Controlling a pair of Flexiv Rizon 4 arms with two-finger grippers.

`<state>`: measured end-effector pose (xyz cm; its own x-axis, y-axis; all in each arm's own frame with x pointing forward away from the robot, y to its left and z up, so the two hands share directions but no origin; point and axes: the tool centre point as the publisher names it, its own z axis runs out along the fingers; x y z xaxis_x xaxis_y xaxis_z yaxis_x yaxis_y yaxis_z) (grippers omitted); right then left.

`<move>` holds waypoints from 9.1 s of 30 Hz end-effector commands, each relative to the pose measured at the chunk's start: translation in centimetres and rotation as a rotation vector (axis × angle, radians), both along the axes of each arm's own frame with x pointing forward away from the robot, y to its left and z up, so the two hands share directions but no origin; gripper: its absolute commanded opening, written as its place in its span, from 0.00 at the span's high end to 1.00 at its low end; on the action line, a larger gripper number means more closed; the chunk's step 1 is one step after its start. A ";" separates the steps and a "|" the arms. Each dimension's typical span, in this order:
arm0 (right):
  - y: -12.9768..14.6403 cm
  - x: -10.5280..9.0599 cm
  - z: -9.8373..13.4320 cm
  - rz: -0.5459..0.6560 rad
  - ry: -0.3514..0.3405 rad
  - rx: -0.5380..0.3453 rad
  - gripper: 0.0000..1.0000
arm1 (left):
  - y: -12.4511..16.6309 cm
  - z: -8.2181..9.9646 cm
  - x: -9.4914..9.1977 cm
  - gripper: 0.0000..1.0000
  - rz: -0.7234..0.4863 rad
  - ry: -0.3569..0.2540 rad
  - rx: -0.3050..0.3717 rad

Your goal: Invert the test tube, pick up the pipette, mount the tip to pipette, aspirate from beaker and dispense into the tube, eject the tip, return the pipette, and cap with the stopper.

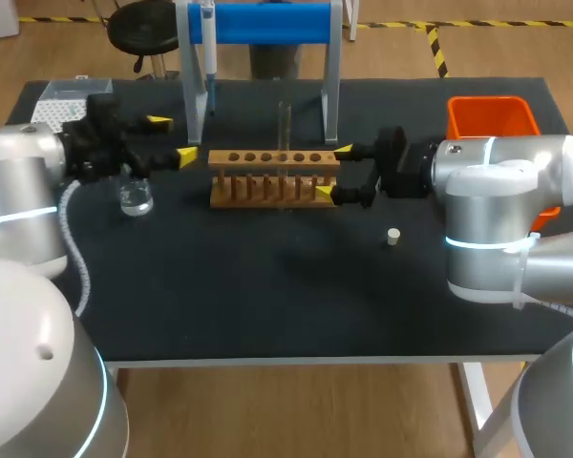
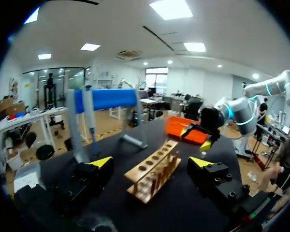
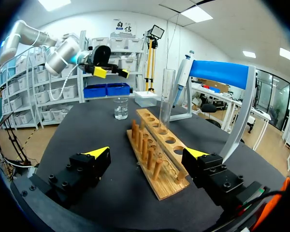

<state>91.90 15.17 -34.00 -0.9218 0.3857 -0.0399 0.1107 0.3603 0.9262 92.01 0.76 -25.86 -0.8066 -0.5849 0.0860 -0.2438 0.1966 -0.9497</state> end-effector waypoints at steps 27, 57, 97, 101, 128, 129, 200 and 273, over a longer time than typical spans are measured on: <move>0.0 0.0 0.0 -0.001 -0.001 0.000 0.00 | 21.8 1.8 -6.5 0.00 0.605 0.059 0.233; 0.0 0.0 0.0 -0.001 -0.001 0.000 0.00 | 22.4 -4.4 7.6 0.00 0.625 0.068 0.208; 0.0 0.0 0.0 -0.001 -0.001 0.000 0.00 | 23.5 -7.5 14.8 0.00 0.631 0.089 0.195; 0.0 0.0 0.0 -0.001 -0.001 0.000 0.00 | 23.5 -7.5 14.8 0.00 0.631 0.089 0.195; 0.0 0.0 0.0 -0.001 -0.001 0.000 0.00 | 23.5 -8.5 16.4 0.00 0.710 0.086 0.177; 0.0 0.0 0.0 -0.001 -0.001 0.000 0.00 | 23.6 -8.5 16.6 0.00 0.710 0.086 0.177; 0.0 0.0 0.0 -0.001 -0.001 0.000 0.00 | 23.5 -10.5 22.4 0.54 0.699 0.101 0.147; 0.0 0.0 0.0 -0.001 -0.001 0.000 0.00 | 23.4 -11.2 22.6 1.00 0.694 0.130 0.177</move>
